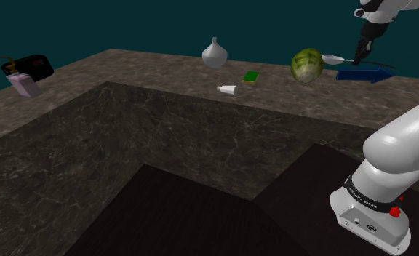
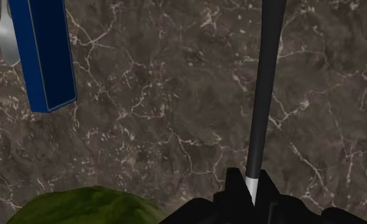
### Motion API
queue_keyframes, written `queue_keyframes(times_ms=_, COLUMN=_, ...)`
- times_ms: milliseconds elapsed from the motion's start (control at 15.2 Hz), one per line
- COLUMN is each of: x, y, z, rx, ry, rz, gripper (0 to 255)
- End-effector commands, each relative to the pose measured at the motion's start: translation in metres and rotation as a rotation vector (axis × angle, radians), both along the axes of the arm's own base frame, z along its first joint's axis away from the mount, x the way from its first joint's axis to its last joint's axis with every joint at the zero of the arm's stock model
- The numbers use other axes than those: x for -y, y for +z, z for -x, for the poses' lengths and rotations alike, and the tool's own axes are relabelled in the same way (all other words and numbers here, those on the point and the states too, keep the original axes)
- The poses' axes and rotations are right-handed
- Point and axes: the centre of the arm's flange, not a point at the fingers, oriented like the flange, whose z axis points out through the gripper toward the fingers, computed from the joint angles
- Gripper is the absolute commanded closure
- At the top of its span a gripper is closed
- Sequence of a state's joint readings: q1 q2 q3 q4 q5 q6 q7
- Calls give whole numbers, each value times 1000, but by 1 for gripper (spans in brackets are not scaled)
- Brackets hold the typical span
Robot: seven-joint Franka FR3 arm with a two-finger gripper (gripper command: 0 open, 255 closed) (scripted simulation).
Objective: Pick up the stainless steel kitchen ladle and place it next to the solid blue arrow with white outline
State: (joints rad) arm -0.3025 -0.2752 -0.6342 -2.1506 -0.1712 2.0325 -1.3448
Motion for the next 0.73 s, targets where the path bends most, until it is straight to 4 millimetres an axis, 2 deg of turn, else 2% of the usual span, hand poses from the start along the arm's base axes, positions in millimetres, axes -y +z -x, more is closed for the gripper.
queue_keyframes(times_ms=0, x=15, y=2, z=20, rx=0, ry=2, rz=0, gripper=255)
queue_keyframes(times_ms=660, x=95, y=2, z=125, rx=0, ry=2, rz=0, gripper=255)
